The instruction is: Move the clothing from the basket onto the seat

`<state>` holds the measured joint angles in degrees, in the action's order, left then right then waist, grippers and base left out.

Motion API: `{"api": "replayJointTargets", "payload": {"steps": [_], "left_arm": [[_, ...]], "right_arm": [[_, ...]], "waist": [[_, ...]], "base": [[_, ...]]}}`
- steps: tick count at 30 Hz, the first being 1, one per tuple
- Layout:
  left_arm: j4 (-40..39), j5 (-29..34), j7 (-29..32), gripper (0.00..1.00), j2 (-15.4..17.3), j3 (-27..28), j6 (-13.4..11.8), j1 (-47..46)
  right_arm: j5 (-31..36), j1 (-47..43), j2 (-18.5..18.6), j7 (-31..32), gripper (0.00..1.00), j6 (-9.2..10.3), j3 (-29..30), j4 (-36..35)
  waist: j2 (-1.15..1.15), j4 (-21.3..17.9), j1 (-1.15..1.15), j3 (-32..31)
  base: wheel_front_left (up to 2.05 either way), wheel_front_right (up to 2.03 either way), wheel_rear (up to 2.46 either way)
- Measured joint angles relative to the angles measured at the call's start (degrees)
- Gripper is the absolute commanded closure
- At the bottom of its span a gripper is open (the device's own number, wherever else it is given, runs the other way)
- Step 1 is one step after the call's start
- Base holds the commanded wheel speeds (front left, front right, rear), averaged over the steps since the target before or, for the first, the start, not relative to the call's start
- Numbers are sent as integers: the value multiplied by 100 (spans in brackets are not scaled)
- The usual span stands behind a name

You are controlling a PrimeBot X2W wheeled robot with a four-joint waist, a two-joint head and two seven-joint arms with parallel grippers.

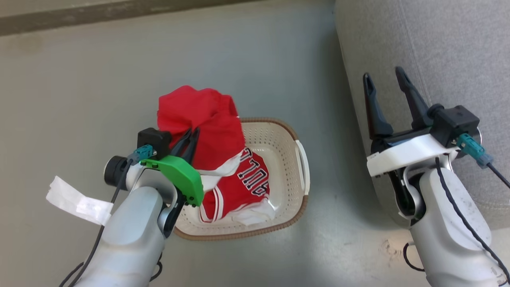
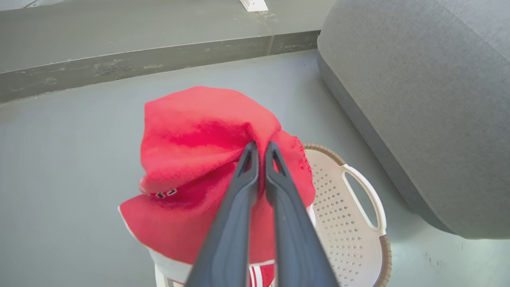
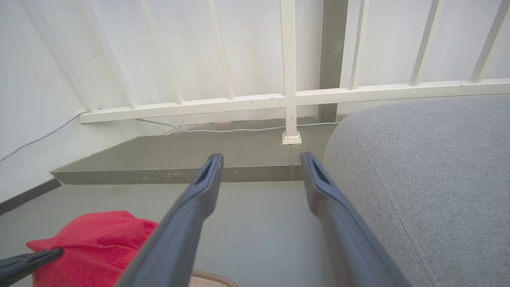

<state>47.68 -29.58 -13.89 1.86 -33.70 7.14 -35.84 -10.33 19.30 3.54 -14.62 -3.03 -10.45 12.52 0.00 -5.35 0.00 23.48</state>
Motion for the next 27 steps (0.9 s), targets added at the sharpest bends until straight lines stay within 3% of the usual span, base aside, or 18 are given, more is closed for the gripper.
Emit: {"api": "replayJointTargets", "payload": {"steps": [11, 27], "left_arm": [[-1001, -148, -35, 100, 1, -234, 0, 12], [-3241, -200, -54, 100, 119, -193, 0, 257]], "right_arm": [[22, -324, -1, 1, 0, -57, 24, 175], [30, -966, -9, 1, 0, -116, -12, 383]], "waist": [[0, 148, 0, -599], [0, 220, 0, -1391]], "base": [[0, 0, 0], [0, 0, 0]]}}
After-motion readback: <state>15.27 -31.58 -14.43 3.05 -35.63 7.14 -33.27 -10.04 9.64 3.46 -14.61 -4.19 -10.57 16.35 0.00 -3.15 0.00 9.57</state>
